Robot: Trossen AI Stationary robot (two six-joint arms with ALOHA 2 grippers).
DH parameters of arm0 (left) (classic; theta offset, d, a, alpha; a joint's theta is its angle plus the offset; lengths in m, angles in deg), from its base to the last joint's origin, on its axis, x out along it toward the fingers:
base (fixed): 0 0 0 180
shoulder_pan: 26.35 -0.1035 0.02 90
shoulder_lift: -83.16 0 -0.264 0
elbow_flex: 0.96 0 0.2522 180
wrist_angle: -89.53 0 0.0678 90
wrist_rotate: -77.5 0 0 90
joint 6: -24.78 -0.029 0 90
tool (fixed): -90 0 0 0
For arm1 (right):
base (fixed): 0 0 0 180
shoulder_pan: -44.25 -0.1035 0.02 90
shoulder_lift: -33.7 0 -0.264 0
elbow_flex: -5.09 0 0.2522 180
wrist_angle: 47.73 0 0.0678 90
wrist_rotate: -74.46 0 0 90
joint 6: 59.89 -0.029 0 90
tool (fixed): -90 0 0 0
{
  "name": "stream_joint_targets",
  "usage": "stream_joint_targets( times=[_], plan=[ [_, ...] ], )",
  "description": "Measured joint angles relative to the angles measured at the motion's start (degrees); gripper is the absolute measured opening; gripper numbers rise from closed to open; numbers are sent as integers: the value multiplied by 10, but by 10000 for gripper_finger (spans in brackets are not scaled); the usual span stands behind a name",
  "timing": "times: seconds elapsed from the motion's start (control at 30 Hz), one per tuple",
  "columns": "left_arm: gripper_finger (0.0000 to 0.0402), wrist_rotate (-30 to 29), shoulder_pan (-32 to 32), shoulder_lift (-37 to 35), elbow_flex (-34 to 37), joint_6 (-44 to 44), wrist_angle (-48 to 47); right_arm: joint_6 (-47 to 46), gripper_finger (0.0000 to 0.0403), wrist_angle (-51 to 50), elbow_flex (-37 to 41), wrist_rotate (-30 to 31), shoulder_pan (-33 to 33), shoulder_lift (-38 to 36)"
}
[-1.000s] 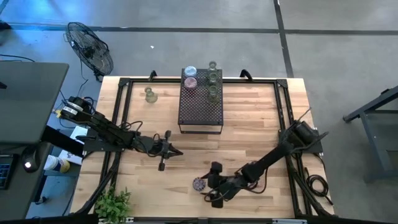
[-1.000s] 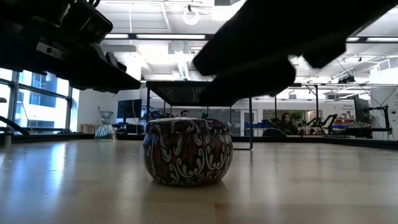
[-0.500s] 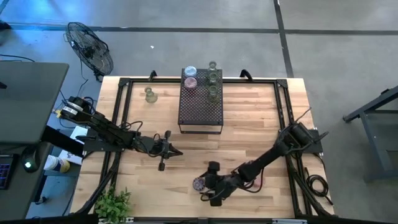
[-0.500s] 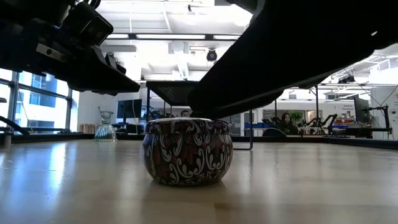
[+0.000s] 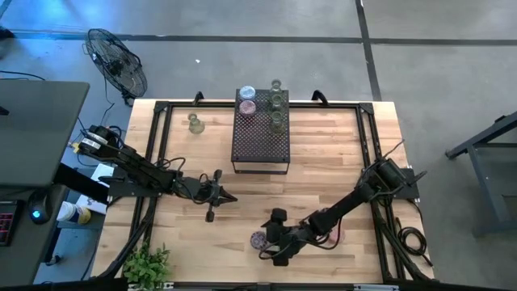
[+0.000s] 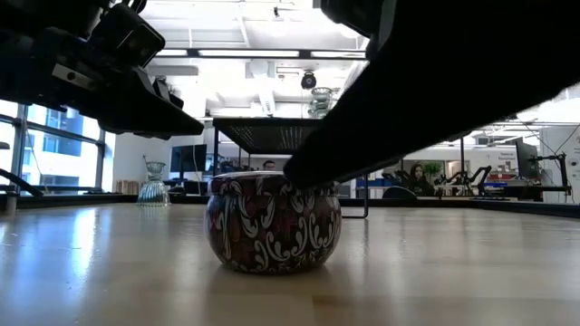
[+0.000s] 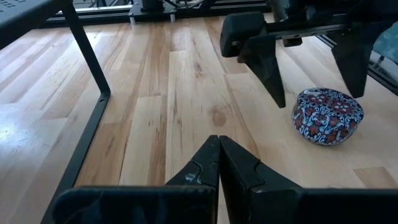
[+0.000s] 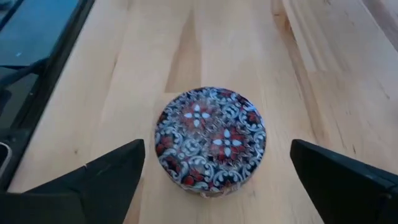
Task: Pick & Place candle stick holders
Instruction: Put the black scented candle on the shelf aligned with the other red scented candle
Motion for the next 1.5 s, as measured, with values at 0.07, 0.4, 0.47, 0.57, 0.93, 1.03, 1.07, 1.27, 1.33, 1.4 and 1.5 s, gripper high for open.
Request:
stream_joint_targets(
  times=[0.07, 0.4, 0.47, 0.57, 0.93, 1.03, 1.07, 1.27, 1.33, 1.4, 1.5],
  plan=[
    [1, 0, 0, 0, 0, 0, 0, 12, 395, 1, 0, -15, 0, 0],
    [1, 0, 0, 0, 0, 0, 0, 52, 398, 22, 0, -17, 2, 0],
    [1, 0, 0, 0, 0, 0, 0, 54, 395, 30, 0, -32, 7, 4],
    [1, 0, 0, 0, 0, 0, 0, 53, 389, 36, -1, -49, 15, 20],
    [1, 1, 0, 0, 0, 1, -1, 69, 322, 83, -1, -99, 31, 43],
    [1, 17, 0, 0, 0, 0, -5, 68, 304, 83, -1, -98, 31, 43],
    [1, 22, 0, 0, 0, 0, -10, 68, 300, 83, -1, -97, 31, 43],
    [1, 30, 19, 0, -2, -33, -14, 66, 295, 47, 0, -62, 31, 21],
    [1, -3, 38, 0, -2, -47, -13, 63, 294, 24, 0, -38, 33, 9],
    [1, -39, 59, 0, -2, -51, -14, 57, 294, 1, 0, -14, 38, -5],
    [1, -79, 85, 0, -2, -46, -17, 52, 293, -15, 0, 19, 53, -38]
  ],
)
